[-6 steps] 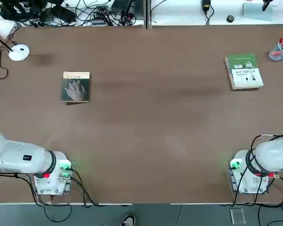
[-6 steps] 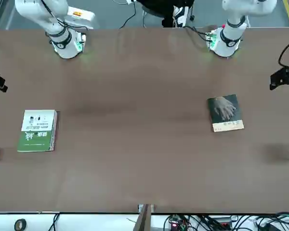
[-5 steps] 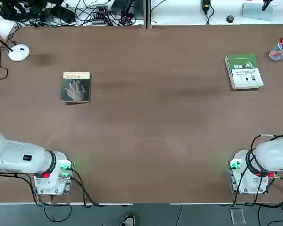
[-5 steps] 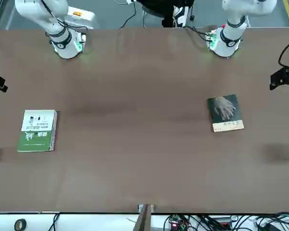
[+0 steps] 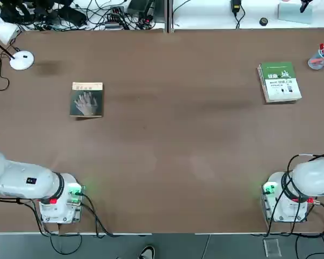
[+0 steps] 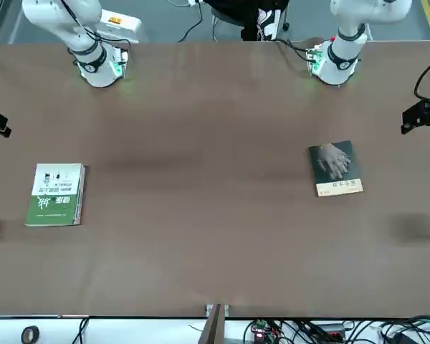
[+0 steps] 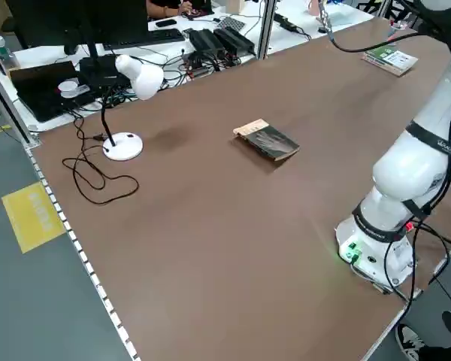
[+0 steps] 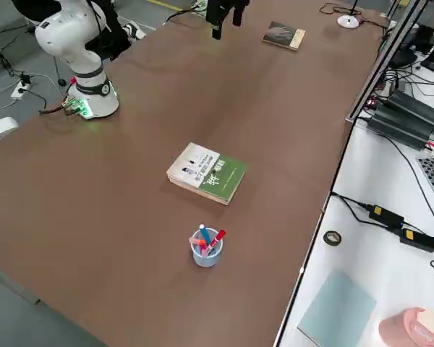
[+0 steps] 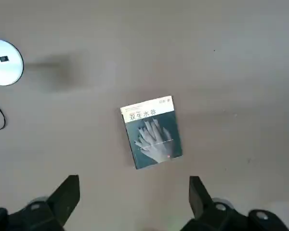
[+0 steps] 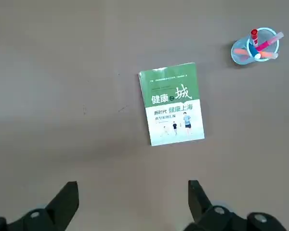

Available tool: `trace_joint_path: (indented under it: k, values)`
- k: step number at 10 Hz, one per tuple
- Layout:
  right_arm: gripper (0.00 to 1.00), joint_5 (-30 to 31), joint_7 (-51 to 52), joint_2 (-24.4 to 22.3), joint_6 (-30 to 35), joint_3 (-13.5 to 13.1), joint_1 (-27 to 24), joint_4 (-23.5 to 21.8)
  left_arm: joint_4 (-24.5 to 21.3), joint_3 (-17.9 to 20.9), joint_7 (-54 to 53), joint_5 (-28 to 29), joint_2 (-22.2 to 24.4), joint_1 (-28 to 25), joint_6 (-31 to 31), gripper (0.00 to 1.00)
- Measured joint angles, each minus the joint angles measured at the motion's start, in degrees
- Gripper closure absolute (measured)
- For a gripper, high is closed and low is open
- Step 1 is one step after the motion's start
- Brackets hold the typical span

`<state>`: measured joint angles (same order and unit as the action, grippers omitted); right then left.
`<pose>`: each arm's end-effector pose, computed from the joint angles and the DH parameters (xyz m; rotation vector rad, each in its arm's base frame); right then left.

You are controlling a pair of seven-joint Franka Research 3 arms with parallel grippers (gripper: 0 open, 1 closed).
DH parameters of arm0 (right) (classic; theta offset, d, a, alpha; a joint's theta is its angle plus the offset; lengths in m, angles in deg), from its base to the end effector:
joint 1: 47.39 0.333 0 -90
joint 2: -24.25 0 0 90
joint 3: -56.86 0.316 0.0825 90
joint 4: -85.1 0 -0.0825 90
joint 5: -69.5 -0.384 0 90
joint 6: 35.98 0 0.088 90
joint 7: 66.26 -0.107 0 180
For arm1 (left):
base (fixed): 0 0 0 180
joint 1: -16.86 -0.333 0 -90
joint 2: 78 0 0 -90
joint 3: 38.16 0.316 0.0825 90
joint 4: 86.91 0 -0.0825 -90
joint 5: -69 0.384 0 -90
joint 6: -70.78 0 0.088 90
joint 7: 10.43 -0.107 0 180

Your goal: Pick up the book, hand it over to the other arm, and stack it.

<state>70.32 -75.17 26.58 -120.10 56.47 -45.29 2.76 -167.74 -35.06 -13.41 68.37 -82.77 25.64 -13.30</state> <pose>0.5567 0.0151 0.6554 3.1199 -0.1985 -0.0128 0.5670 -0.0592 0.6435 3.1264 -0.2385 -0.0416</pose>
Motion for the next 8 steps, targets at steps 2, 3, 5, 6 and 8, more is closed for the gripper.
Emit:
trace_joint_path:
  k: [2, 3, 5, 6, 8]
  values:
    - [0.00, 0.00, 0.00, 0.00, 0.01, 0.00, 0.00, 0.00, 0.01, -0.17, 0.00, -0.05, 0.03, 0.51, 0.00, 0.00]
    - [0.00, 0.00, -0.01, 0.00, 0.03, 0.00, 0.00, 0.00, 0.01, -0.56, 0.00, -0.31, 0.05, 0.71, 0.00, 0.00]
    - [0.00, 0.00, -0.01, 0.00, 0.05, 0.00, 0.00, 0.00, -0.04, -1.19, 0.00, -3.80, 0.10, 0.73, 0.00, 0.00]
    - [0.00, 0.00, -0.01, 0.00, 0.07, 0.00, 0.00, 0.00, -0.31, -1.19, 0.00, -5.74, 0.06, 0.61, -0.01, 0.00]
    - [0.00, 0.00, -0.01, 0.00, 0.08, 0.00, 0.00, 0.00, -1.98, -1.16, -0.02, -7.60, -0.34, -0.04, -1.21, 0.00]
